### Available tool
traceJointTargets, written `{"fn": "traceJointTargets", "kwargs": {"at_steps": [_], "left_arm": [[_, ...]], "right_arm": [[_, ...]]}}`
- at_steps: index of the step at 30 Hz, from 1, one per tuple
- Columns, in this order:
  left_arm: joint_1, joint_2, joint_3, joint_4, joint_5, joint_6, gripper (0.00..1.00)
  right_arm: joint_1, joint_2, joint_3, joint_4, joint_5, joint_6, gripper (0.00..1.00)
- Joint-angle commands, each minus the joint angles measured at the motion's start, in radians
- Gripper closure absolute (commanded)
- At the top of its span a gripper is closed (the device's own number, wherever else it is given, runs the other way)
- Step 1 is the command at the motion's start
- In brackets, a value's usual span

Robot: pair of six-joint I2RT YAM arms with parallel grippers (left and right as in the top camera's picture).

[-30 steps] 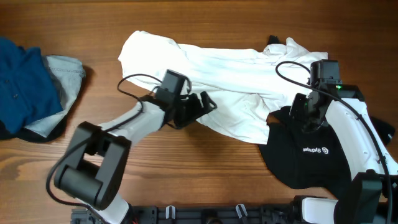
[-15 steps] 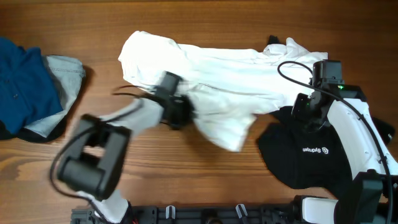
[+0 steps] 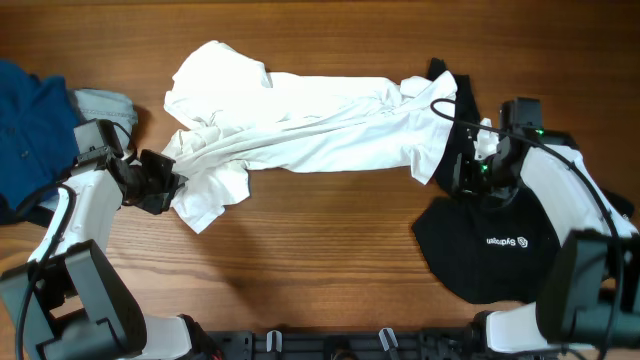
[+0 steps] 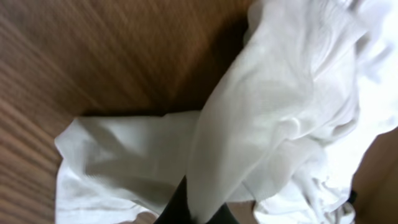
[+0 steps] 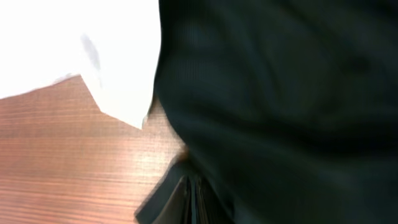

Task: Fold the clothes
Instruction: 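Stretch the T-shirt between both grippers, pulling outward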

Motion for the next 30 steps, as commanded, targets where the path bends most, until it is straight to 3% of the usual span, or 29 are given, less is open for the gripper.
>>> {"fn": "traceJointTargets", "kwargs": {"at_steps": [1,6,9,12,16,20,21,24,26,30], "left_arm": [[-0.024,-0.003,-0.005,-0.016,0.023,0.064,0.96],[-0.043,-0.003,-0.005,-0.042,0.023,0.082,0.96],[-0.043,-0.003,-0.005,-0.070,-0.002,0.093,0.96],[-0.043,-0.003,-0.005,-0.091,-0.013,0.148,0.96],[-0.042,-0.003,-0.005,-0.117,-0.043,0.167,0.96],[-0.042,-0.003,-0.005,-0.105,-0.084,0.167,0.96],[-0.042,-0.003,-0.005,-0.098,-0.084,0.167,0.96],[-0.042,-0.003,-0.005,-0.082,-0.084,0.167,0.96],[-0.042,-0.003,-0.005,-0.078,-0.084,0.167,0.96],[-0.042,-0.003,-0.005,-0.067,-0.084,0.167,0.96]], "right_arm": [[0.002,0.105,-0.010,0.126,-0.027,-0.024,0.96],[-0.028,0.278,-0.007,0.365,0.137,0.023,0.96],[-0.119,0.324,0.024,0.397,0.307,0.102,0.96],[-0.283,0.324,0.129,0.343,0.329,0.165,0.96],[-0.462,0.324,0.301,0.244,0.082,0.184,0.96],[-0.465,0.306,0.367,0.105,-0.210,0.041,0.95],[-0.443,0.294,0.367,0.040,-0.260,-0.006,0.92],[-0.332,0.273,0.367,-0.165,-0.300,-0.097,0.58],[-0.236,0.273,0.342,-0.242,-0.293,-0.084,0.52],[-0.058,0.273,0.217,-0.194,-0.293,0.124,0.48]]}}
